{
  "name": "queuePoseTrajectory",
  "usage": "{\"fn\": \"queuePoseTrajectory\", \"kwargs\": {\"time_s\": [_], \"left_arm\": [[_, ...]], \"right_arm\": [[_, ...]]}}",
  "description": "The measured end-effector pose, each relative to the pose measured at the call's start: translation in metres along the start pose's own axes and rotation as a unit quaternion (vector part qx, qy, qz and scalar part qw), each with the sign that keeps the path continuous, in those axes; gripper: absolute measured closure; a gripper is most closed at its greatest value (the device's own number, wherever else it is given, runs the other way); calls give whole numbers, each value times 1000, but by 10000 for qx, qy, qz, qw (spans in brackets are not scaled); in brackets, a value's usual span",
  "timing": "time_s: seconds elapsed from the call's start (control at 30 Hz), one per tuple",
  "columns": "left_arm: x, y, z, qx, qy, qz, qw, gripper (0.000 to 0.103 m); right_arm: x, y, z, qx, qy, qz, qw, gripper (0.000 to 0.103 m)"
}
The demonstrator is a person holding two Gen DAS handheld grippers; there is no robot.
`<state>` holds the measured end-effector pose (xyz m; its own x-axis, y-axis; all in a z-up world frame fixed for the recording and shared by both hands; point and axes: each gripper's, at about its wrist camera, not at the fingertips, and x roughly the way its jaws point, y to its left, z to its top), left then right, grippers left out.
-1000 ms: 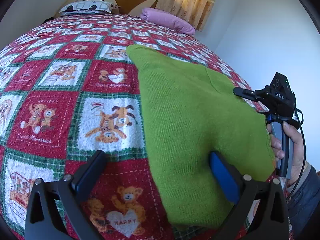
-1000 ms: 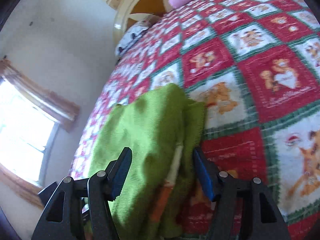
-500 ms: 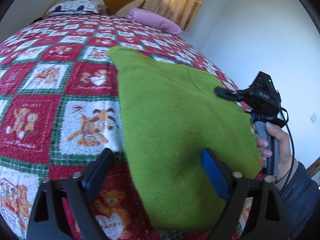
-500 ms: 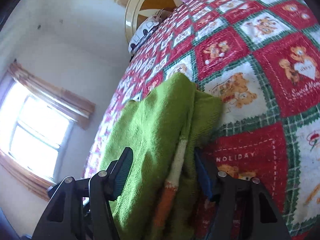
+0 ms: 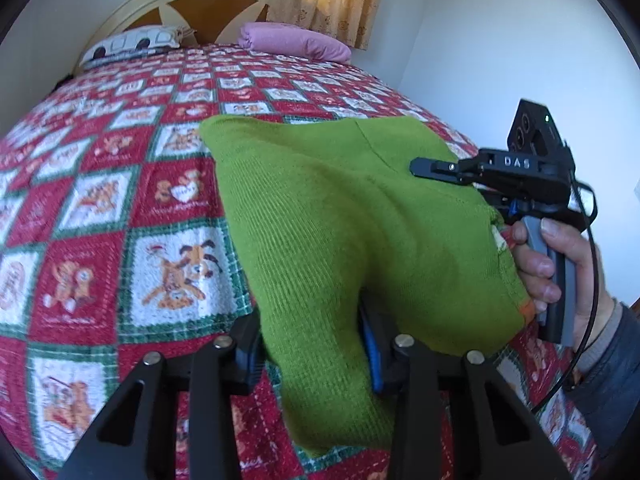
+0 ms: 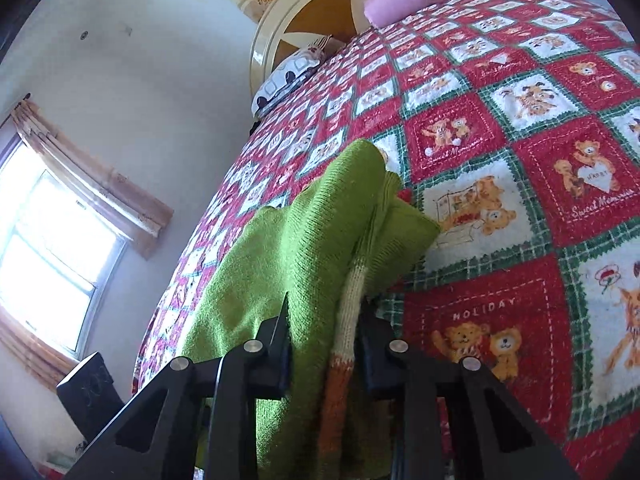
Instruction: Fold small clothes
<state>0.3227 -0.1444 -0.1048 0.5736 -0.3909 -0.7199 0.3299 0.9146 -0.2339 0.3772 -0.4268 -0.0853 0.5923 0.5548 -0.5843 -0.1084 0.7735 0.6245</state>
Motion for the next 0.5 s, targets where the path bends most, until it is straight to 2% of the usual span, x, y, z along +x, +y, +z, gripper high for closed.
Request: {"fn": "queuePoseTrajectory", "kwargs": {"time_s": [0.17,0.5], "left_arm": [[-15,-17,-1,418,-89,280,9987,65],[-37,-28,-8,601,-105,320,9976,65]], "right_arm": [[-10,13,-5,-66,-32,77,9999,77],[-26,32,-28,-118,-56,199,9997,77]]}}
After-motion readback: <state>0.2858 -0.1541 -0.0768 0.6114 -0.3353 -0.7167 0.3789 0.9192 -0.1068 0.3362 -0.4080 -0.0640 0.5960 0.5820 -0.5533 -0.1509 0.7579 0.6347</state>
